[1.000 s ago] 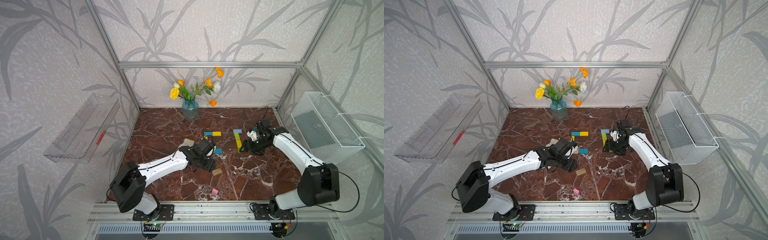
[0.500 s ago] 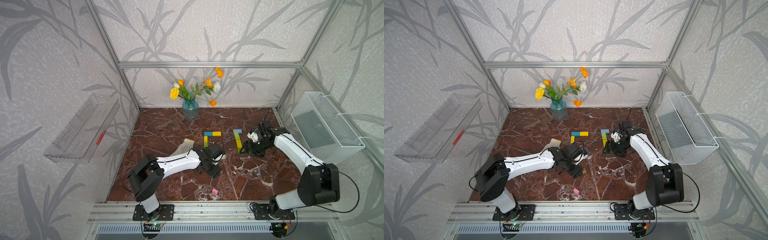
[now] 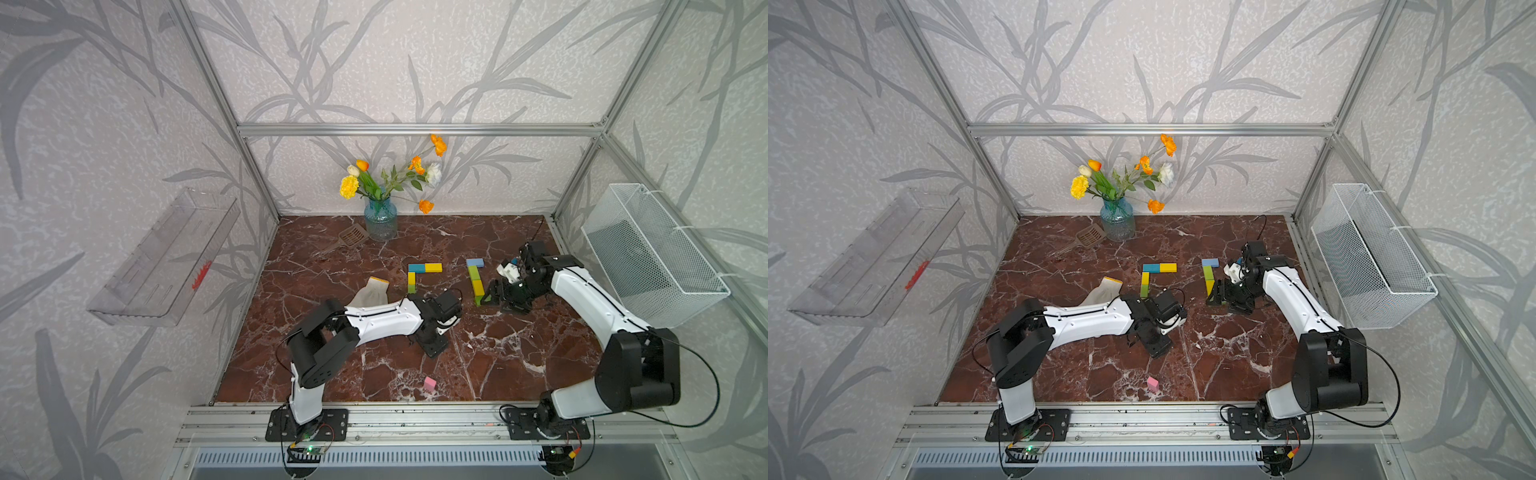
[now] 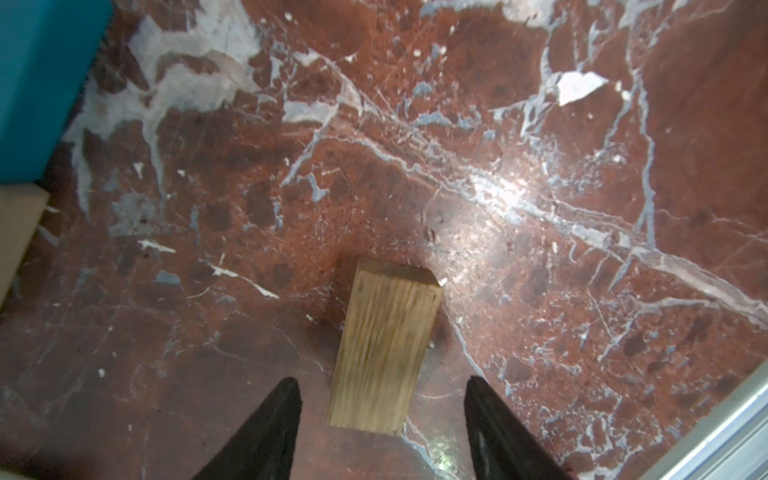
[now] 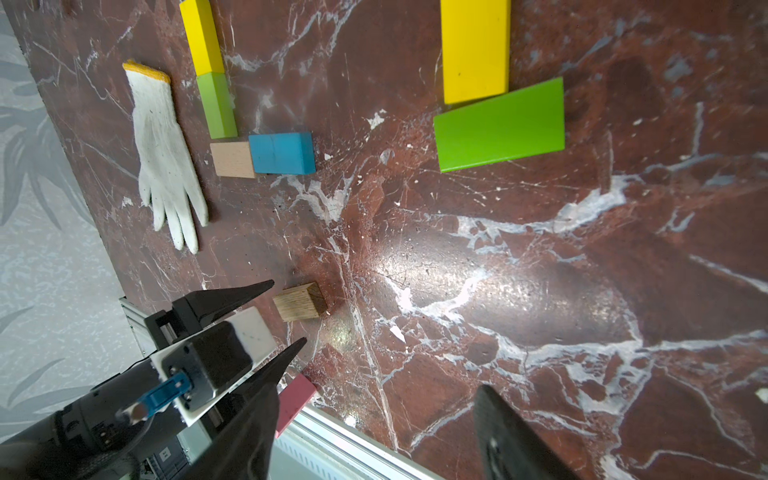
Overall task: Assemble the letter c with building blocks
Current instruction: Pick up the building block from the center of the board.
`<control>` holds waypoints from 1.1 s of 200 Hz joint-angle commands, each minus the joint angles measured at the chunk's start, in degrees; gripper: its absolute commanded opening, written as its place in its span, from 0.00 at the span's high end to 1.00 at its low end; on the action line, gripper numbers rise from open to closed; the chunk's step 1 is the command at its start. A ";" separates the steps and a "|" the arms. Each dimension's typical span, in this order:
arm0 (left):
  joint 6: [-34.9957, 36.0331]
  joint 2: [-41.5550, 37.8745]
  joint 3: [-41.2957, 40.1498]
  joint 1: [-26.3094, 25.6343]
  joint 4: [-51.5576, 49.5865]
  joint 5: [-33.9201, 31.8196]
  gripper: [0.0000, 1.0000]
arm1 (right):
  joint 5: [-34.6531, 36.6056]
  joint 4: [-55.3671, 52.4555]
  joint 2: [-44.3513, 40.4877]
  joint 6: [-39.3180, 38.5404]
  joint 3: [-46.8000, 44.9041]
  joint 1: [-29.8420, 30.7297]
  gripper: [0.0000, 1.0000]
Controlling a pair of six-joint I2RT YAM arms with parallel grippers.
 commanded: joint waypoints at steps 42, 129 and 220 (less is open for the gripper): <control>2.26 2.37 2.37 -1.06 -2.23 -1.34 0.49 | -2.27 -0.10 -2.05 -0.10 -1.41 -1.80 0.30; 2.88 1.42 2.24 -1.34 -0.72 -2.49 0.72 | -6.25 0.80 -3.18 1.36 -3.74 -5.37 0.34; 1.39 -4.94 4.45 -0.82 1.96 0.32 0.74 | -20.34 0.26 -1.00 -2.28 -6.84 -7.61 0.44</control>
